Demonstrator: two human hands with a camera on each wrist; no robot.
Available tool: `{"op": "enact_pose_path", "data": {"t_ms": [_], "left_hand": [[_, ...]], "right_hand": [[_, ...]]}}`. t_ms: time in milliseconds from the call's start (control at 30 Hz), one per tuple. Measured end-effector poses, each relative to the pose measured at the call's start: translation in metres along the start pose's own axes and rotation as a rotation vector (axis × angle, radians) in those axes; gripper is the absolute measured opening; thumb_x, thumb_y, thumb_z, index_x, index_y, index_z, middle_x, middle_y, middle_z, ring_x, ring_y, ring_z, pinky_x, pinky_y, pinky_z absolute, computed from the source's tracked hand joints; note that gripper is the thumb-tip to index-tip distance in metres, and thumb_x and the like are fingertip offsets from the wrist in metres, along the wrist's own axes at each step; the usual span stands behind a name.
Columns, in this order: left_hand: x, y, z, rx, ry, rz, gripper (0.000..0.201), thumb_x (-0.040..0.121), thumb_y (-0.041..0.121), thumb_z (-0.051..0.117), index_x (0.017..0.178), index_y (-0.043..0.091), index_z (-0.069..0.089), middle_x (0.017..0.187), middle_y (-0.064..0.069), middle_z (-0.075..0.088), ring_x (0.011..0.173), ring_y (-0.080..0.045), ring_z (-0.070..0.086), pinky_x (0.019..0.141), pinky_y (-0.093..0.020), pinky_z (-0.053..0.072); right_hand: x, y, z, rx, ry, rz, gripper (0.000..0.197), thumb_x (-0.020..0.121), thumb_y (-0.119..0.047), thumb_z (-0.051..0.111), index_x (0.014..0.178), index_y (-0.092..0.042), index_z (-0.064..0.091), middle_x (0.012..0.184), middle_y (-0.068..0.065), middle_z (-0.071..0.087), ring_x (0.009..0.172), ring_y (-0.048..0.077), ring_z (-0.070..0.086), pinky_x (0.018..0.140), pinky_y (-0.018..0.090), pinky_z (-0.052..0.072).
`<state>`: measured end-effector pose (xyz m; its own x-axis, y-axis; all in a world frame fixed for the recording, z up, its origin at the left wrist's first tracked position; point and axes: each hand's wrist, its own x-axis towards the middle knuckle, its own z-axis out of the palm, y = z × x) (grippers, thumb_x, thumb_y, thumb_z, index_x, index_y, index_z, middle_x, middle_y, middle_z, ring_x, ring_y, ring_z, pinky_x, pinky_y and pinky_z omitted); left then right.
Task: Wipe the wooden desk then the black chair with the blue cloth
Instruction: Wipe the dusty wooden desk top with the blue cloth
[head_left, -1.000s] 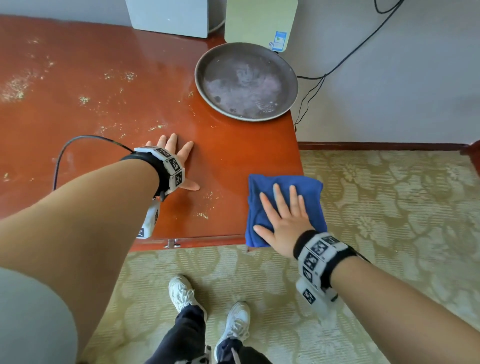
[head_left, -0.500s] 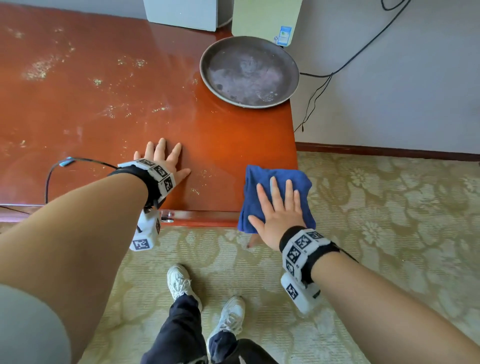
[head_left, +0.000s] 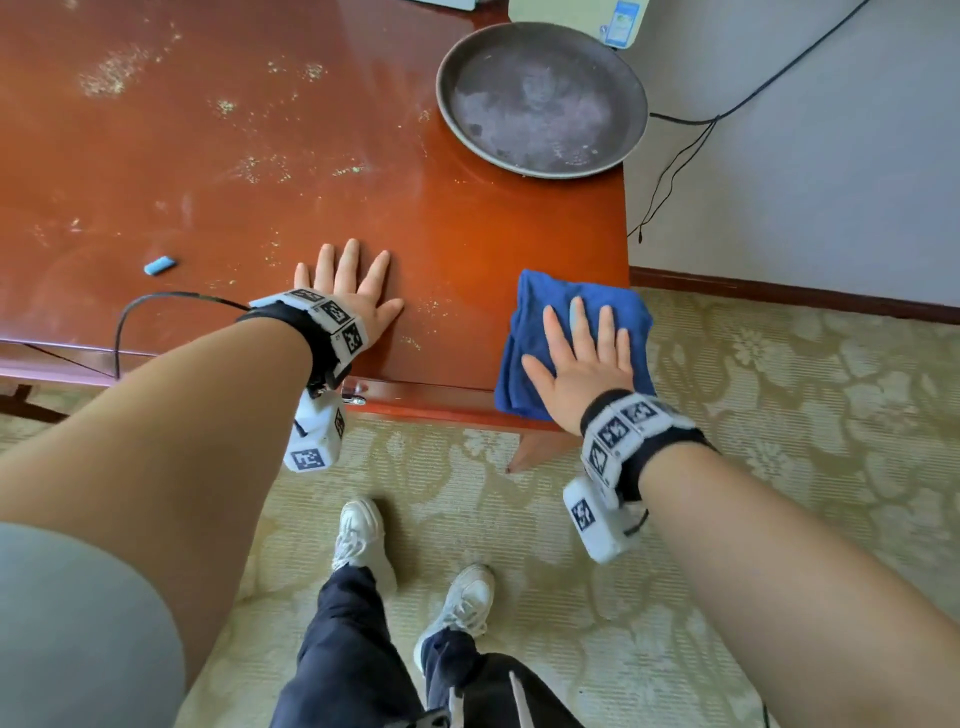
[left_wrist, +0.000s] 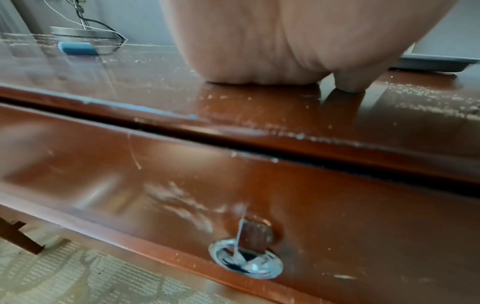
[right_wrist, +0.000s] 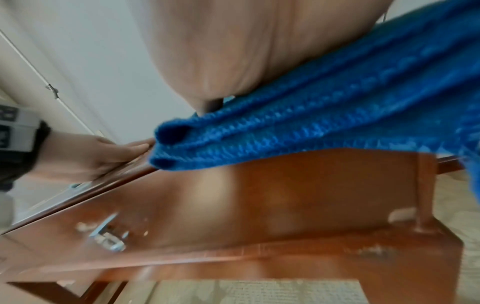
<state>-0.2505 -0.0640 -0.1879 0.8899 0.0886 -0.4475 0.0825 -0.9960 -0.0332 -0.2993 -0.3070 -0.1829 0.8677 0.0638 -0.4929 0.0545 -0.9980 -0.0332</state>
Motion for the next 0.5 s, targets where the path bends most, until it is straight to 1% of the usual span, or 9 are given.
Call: {"op": "enact_pose_path", "data": {"t_ms": [100, 167, 233, 300, 400, 500], "left_hand": [[-0.001, -0.002, -0.001, -0.012, -0.003, 0.008, 0.061, 0.098, 0.054, 0.017, 0.149, 0.033, -0.008, 0.158, 0.000, -0.014, 0.144, -0.026, -0.012, 0.116, -0.046, -0.003], [-0.004, -0.004, -0.003, -0.023, -0.019, 0.035, 0.060, 0.098, 0.052, 0.018, 0.149, 0.033, -0.007, 0.157, 0.000, -0.015, 0.144, -0.026, -0.013, 0.117, -0.045, -0.004], [-0.008, -0.013, -0.008, -0.050, -0.044, 0.067, 0.060, 0.099, 0.051, 0.019, 0.150, 0.033, -0.006, 0.157, -0.001, -0.016, 0.144, -0.025, -0.015, 0.117, -0.043, -0.006], [-0.014, -0.031, -0.015, -0.046, -0.048, 0.067, 0.061, 0.098, 0.052, 0.020, 0.149, 0.033, -0.007, 0.157, -0.001, -0.018, 0.143, -0.025, -0.019, 0.117, -0.043, -0.009], [-0.015, -0.070, -0.023, 0.035, -0.038, 0.030, 0.064, 0.096, 0.056, 0.019, 0.148, 0.033, -0.011, 0.156, -0.001, -0.021, 0.142, -0.025, -0.023, 0.116, -0.046, -0.010], [-0.015, -0.100, -0.020, 0.133, -0.088, 0.018, 0.066, 0.095, 0.058, 0.019, 0.148, 0.032, -0.012, 0.156, -0.002, -0.022, 0.142, -0.026, -0.022, 0.116, -0.048, -0.008]], "right_hand": [[-0.025, -0.015, 0.012, -0.042, -0.046, -0.032, 0.064, 0.096, -0.055, 0.010, 0.145, -0.030, -0.022, 0.152, 0.000, -0.030, 0.138, 0.032, -0.029, 0.112, 0.046, -0.017], [-0.030, -0.030, 0.017, -0.052, -0.057, -0.047, 0.063, 0.096, -0.055, 0.010, 0.144, -0.032, -0.024, 0.151, -0.001, -0.032, 0.137, 0.033, -0.030, 0.111, 0.047, -0.017], [-0.019, -0.043, 0.011, -0.014, -0.054, -0.036, 0.060, 0.096, -0.054, 0.009, 0.144, -0.034, -0.021, 0.152, -0.003, -0.030, 0.138, 0.032, -0.029, 0.112, 0.046, -0.016], [0.000, -0.051, -0.001, 0.030, -0.045, -0.009, 0.058, 0.097, -0.053, 0.008, 0.146, -0.036, -0.016, 0.154, -0.005, -0.026, 0.140, 0.031, -0.025, 0.114, 0.046, -0.013], [0.025, -0.061, -0.014, 0.026, -0.009, 0.052, 0.059, 0.096, -0.055, 0.009, 0.147, -0.035, -0.013, 0.155, -0.004, -0.022, 0.141, 0.032, -0.021, 0.115, 0.047, -0.010], [0.029, -0.078, -0.013, 0.017, 0.011, 0.088, 0.060, 0.096, -0.056, 0.010, 0.147, -0.034, -0.013, 0.155, -0.002, -0.022, 0.141, 0.034, -0.021, 0.115, 0.049, -0.010]]}}
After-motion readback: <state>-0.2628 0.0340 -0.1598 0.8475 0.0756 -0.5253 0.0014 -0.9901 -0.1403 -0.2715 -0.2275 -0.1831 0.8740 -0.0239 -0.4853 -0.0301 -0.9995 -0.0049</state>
